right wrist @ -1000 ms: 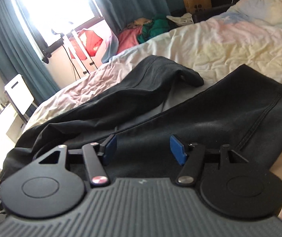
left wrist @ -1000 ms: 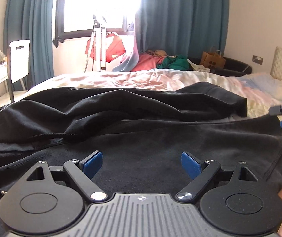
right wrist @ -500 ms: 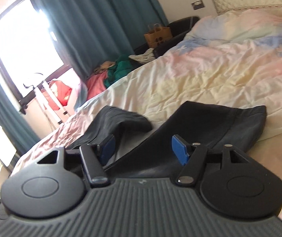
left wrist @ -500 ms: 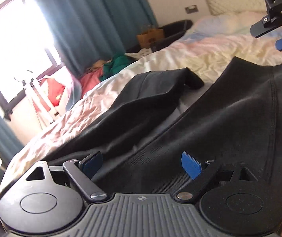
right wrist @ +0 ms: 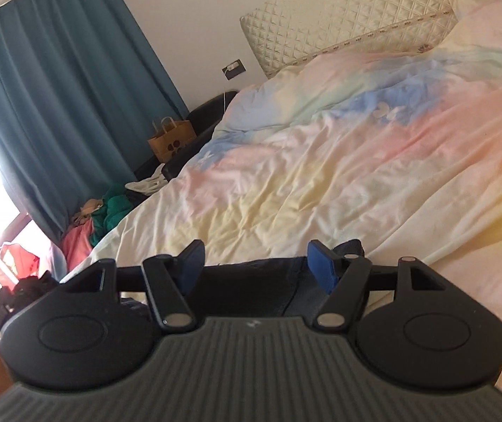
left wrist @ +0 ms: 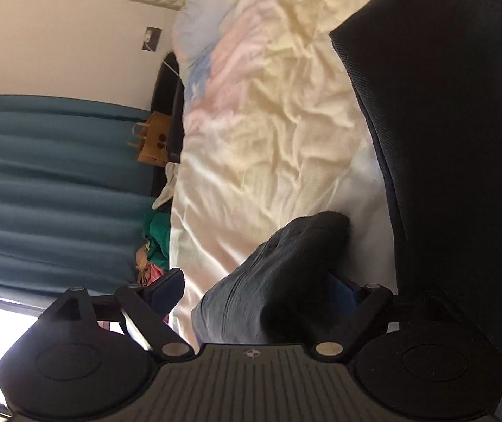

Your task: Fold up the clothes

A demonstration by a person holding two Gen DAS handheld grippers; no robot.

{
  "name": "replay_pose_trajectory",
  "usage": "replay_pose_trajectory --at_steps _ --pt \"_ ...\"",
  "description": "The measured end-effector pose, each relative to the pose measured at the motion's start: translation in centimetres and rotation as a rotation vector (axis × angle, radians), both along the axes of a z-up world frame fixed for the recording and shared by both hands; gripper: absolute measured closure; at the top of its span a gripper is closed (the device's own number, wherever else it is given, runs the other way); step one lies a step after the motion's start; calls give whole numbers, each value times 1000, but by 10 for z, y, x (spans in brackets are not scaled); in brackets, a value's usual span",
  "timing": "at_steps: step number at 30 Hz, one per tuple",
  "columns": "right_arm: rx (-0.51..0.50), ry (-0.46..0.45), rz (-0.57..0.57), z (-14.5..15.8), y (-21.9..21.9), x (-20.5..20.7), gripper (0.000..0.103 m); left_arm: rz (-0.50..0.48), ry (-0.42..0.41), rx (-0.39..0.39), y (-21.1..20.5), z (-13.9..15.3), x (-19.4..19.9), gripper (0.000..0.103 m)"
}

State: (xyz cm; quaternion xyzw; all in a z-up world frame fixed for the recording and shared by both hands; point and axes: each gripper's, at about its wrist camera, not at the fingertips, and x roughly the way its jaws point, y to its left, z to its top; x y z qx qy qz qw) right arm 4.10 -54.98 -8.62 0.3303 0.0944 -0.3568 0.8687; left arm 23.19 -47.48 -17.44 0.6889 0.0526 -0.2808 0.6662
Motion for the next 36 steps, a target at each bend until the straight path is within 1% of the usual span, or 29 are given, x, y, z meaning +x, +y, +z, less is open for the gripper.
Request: replay_pose_trajectory --at_steps 2,3,4,5,6,8,9,10,11,12,14,15,16,17,18,20,21,23,25,26,27,28,29,30,31,34,35,36 --pt "31 10 14 -6 -3 4 35 16 25 49 -15 -15 11 33" --pt "41 13 15 -8 -4 5 35 31 28 67 -22 -21 15 53" --pt "52 16 16 -10 -4 6 35 45 31 86 -28 -27 20 70" --pt "62 17 16 -12 -4 7 35 58 37 86 -34 -30 24 71" --pt "69 13 14 -12 -2 7 35 71 61 68 -40 -28 28 75" --pt "82 3 13 -14 1 6 35 108 120 -24 -51 -10 38 81" --pt "88 -3 13 -15 2 6 35 143 160 -96 -58 4 44 85" --pt "96 -9 11 -16 3 6 35 188 206 -181 -67 21 51 90" --pt "104 -15 8 -16 4 5 35 230 249 -264 -74 38 58 92" --pt "110 -22 0 -17 5 5 35 270 275 -337 -82 52 65 97" --pt "110 -48 -58 -18 8 1 35 331 300 -458 -93 76 78 98" --pt "100 -73 -95 -18 10 -3 35 351 309 -514 -96 86 83 98" --pt "89 -88 -123 -18 11 -6 35 361 319 -587 -98 97 88 98" --pt "81 -95 -146 -18 13 -7 35 359 331 -658 -98 107 91 98" --pt "75 -98 -157 -20 13 -8 35 342 363 -715 -93 111 89 98" --pt "77 -96 -167 -22 13 -7 35 297 450 -824 -80 113 84 97" --pt "82 -93 -166 -23 12 -6 35 281 493 -829 -74 106 79 97" --pt "89 -91 -164 -25 11 -4 35 259 570 -771 -64 82 67 95" --pt "81 -87 -158 -25 12 -3 35 241 628 -696 -55 52 52 82" --pt "74 -85 -152 -25 14 -2 35 254 655 -699 -49 45 50 80" --pt "67 -82 -146 -25 15 -2 35 279 680 -726 -41 42 51 76" --pt "61 -78 -140 -25 16 -1 35 305 705 -753 -34 39 52 65" --pt "53 -76 -134 -24 17 0 35 331 731 -781 -26 36 54 58" --pt "45 -73 -127 -24 18 1 35 359 736 -816 -16 39 55 46" --pt "35 -68 -117 -23 19 2 35 383 734 -853 -5 45 55 40" --pt "17 -46 -55 -20 25 9 35 438 741 -936 42 69 47 37" --pt "13 -37 -30 -19 27 12 35 458 735 -960 64 78 41 36" --pt "9 -29 -5 -19 29 15 35 480 725 -983 89 88 32 32"
